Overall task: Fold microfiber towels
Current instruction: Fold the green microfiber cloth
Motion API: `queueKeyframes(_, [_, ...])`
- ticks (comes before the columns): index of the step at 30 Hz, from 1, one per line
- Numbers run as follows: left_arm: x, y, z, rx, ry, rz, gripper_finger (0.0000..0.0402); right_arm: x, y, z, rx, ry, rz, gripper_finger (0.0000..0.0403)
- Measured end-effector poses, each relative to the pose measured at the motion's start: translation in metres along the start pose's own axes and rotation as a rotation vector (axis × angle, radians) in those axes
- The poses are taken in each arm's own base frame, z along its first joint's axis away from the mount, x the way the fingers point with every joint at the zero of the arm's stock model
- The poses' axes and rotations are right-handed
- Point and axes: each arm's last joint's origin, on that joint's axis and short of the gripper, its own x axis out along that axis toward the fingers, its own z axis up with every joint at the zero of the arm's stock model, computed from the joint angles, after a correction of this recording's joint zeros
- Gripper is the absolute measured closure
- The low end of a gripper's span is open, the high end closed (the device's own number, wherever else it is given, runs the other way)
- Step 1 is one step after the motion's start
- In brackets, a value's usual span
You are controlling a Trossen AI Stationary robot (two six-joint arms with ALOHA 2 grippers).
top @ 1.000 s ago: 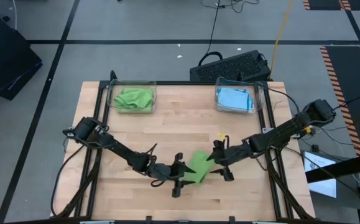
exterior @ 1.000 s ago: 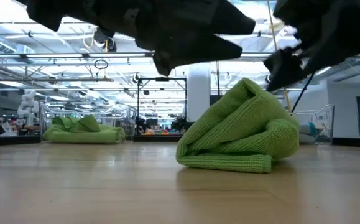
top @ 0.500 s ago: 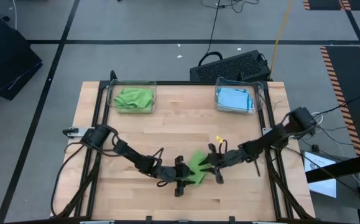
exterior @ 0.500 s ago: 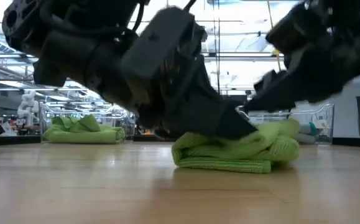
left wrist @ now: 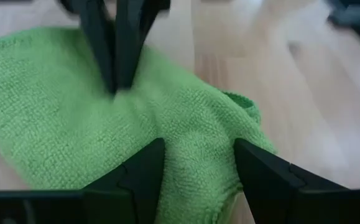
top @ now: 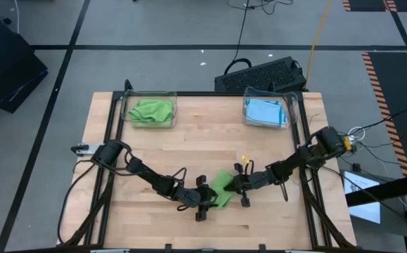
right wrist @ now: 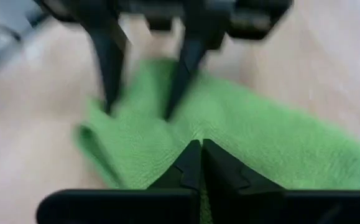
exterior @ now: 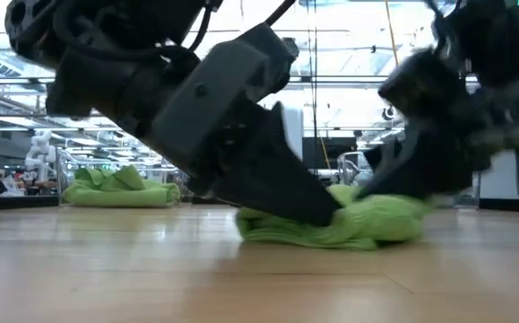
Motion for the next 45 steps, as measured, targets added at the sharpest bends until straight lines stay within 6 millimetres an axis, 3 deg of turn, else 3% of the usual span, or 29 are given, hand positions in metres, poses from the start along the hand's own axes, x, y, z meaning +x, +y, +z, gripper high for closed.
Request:
queueKeyframes(4, [-0.014,0.002,0.005,0.074,0.102,0.029,0.0202,-0.012,0.0,0.026,0.03,-0.107,0.015,0.0379])
queueKeyframes(10, [-0.057,0.007,0.024,0.137,0.269,0.07,0.0202,-0.039,-0.011,0.056,0.119,-0.141,-0.027,0.0296])
queueKeyframes(15, [-0.09,0.005,0.057,0.121,0.174,0.064,0.0202,-0.055,-0.03,0.062,0.148,-0.08,-0.124,0.0222])
queueKeyframes(21, [-0.102,0.004,0.075,-0.015,0.039,0.112,0.0202,-0.05,-0.041,0.06,0.095,-0.064,-0.164,0.0183])
queueKeyframes(26, [-0.086,-0.009,0.057,-0.128,0.096,0.03,0.0202,-0.032,-0.038,0.057,0.017,-0.124,-0.056,0.0219])
queueKeyframes(34, [-0.05,-0.013,0.01,-0.196,0.218,0.113,0.0202,0.009,-0.038,0.048,-0.003,-0.048,-0.062,0.0341])
queueKeyframes(39, [-0.054,-0.009,0.005,-0.186,0.309,0.144,0.0202,0.029,-0.037,0.034,0.1,0.033,-0.07,0.0396])
queueKeyframes(45, [-0.079,0.006,0.013,-0.006,0.463,0.135,0.0202,0.051,-0.023,0.035,0.211,0.043,-0.042,0.0387])
